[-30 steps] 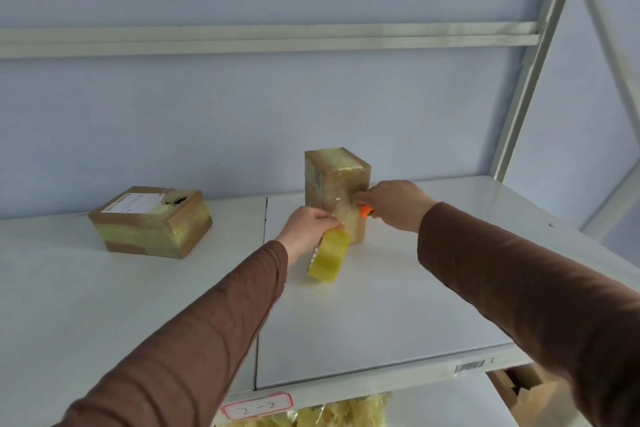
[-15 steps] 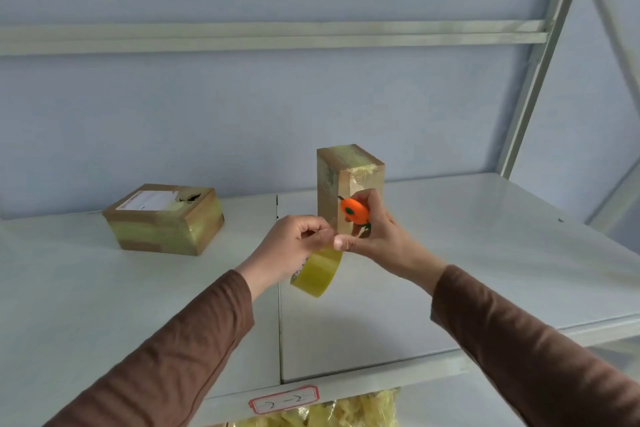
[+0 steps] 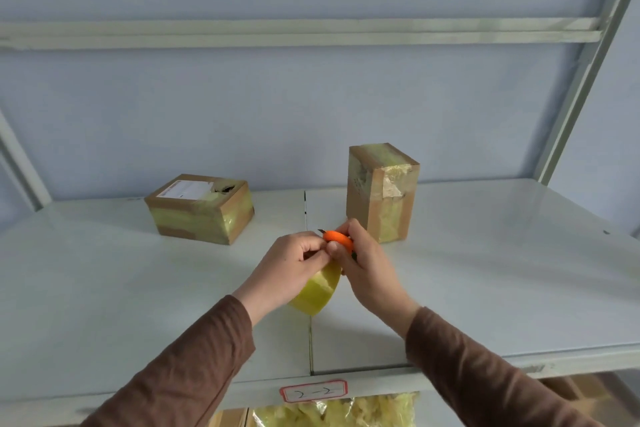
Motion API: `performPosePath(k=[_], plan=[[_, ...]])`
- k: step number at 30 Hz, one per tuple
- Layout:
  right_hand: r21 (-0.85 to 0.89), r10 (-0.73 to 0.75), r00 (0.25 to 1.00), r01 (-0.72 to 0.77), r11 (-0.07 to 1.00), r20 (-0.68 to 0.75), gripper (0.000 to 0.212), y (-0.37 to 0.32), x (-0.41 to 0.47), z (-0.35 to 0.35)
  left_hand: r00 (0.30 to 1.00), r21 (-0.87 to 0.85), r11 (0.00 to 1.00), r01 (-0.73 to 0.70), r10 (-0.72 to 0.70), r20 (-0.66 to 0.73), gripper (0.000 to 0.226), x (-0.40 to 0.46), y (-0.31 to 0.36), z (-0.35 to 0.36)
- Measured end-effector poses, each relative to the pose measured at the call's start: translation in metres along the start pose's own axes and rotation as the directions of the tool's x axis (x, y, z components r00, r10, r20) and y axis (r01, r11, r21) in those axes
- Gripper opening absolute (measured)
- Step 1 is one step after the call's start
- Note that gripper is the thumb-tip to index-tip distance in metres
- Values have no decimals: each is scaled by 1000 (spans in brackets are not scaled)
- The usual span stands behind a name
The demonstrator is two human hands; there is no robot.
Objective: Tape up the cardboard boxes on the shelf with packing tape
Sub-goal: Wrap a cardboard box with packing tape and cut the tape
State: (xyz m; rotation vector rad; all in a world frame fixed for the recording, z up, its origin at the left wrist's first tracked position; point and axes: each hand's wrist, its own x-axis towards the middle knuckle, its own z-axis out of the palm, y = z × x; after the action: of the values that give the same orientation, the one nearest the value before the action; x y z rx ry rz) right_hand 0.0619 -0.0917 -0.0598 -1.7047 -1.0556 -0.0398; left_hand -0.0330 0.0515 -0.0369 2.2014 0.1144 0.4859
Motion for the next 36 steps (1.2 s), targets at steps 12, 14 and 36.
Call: performPosePath(k=[12,14,36], plan=[[178,59,990,-35,983,-131,16,-7,-8,22,992,-37,992,122,-120,41,84,-22,-15,-9],[434,211,977,-198,879,18,17,-7,-8,24,992,85,991,99,-105,75,89,-26,-20,-16],[-186,-102,956,51,981,-276,20,38,7,-37,1000,463,886,20,-10,-23,83,11,-14,2]])
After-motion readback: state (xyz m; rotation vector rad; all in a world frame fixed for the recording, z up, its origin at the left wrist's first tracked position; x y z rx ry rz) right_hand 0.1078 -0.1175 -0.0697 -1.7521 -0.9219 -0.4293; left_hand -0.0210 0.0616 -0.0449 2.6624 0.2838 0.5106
